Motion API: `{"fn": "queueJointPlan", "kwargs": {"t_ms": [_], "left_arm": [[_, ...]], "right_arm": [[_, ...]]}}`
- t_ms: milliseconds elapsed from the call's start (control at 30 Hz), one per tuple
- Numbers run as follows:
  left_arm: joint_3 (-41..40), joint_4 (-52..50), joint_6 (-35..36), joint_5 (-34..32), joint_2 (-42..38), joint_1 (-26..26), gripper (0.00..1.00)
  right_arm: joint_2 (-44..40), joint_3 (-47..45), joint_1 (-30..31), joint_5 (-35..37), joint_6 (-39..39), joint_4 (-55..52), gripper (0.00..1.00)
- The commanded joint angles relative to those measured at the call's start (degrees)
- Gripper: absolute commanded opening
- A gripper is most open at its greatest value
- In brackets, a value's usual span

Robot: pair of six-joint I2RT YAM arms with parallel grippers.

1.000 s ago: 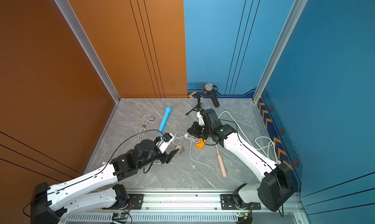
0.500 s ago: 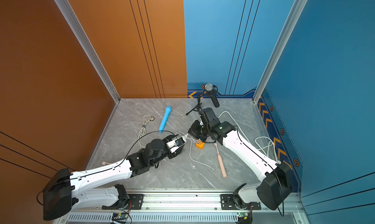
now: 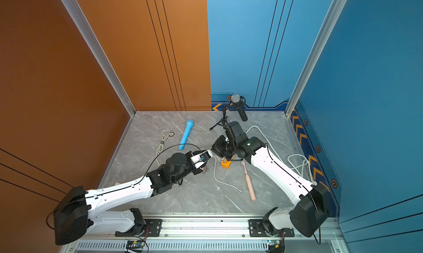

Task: Charge the electric toothbrush
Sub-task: Pick up the charging cable from the center of the board.

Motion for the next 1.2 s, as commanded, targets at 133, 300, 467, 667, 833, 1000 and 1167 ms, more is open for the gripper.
{"fn": "queueJointPlan", "kwargs": {"t_ms": [133,300,467,667,833,1000,1167], "left_arm": [[0.74,0.73,0.35,3.24,0.27,1.11,0.32],[1.10,0.79,1.57,2.46,1.72,1.06,0.34],[1.97,0.83,2.24,1.65,2.63,1.07,0.31],[2.25,0.86,1.37,1.79,2.16,1.09,0.22],[2.72,0.80,1.14,0.51,2.52,1.18,0.26],[2.89,0.80,1.85,-0.23,2.74,1.15,0.22],[2.75,0.85,2.13,-0.05,2.41,1.04,0.16]], "right_arm": [[0.05,0.84,0.22,0.40,0.93,-1.05,0.00],[0.15,1.05,0.20,0.58,1.01,-1.05,0.00],[0.43,0.90,0.15,0.58,0.99,-1.07,0.00],[0.64,0.37,0.15,0.58,0.97,-1.00,0.00],[0.47,0.12,0.14,0.39,1.08,-0.96,0.00],[0.28,-0.39,-0.04,0.58,1.16,-0.94,0.00],[0.35,-0.68,-0.24,0.48,1.31,-0.95,0.00]]}}
